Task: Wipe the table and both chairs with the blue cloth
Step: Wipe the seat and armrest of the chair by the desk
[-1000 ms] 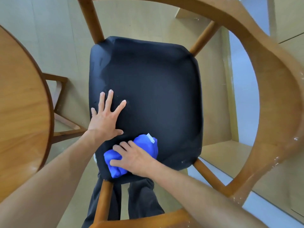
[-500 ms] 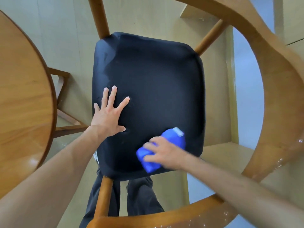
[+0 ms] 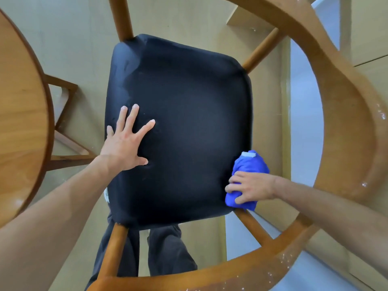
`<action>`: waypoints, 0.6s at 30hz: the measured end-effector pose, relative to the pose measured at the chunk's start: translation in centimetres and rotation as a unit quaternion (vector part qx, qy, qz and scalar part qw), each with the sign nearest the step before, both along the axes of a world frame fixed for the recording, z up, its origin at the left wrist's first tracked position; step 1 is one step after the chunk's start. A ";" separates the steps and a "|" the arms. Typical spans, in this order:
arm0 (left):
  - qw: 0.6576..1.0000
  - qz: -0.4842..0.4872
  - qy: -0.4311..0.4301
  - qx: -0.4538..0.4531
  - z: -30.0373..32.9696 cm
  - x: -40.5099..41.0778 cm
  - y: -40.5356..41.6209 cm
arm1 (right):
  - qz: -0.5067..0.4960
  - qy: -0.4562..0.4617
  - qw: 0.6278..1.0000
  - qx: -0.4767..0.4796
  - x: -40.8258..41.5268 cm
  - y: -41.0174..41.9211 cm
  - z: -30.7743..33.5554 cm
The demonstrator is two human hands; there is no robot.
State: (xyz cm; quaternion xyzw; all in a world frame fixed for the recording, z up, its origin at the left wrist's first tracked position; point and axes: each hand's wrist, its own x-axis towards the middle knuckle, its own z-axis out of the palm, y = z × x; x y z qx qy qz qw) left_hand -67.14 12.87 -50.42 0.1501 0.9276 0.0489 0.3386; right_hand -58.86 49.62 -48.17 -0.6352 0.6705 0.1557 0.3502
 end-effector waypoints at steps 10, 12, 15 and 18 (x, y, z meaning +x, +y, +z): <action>1.000 -0.002 -0.009 -0.010 0.4 -0.1 0.3 | -0.718 -0.010 0.695 0.040 2.7 2.8 0.7; 1.000 -0.004 -0.010 -0.018 0.5 -0.1 0.5 | -0.887 0.018 0.462 -0.010 4.6 0.7 0.3; 0.999 -0.011 -0.001 -0.035 0.8 -0.1 1.0 | -0.968 0.091 0.230 0.042 5.2 -3.3 -0.3; 1.000 0.000 0.008 -0.030 0.9 -0.1 1.8 | -0.957 0.147 0.228 0.100 5.3 -6.6 -0.8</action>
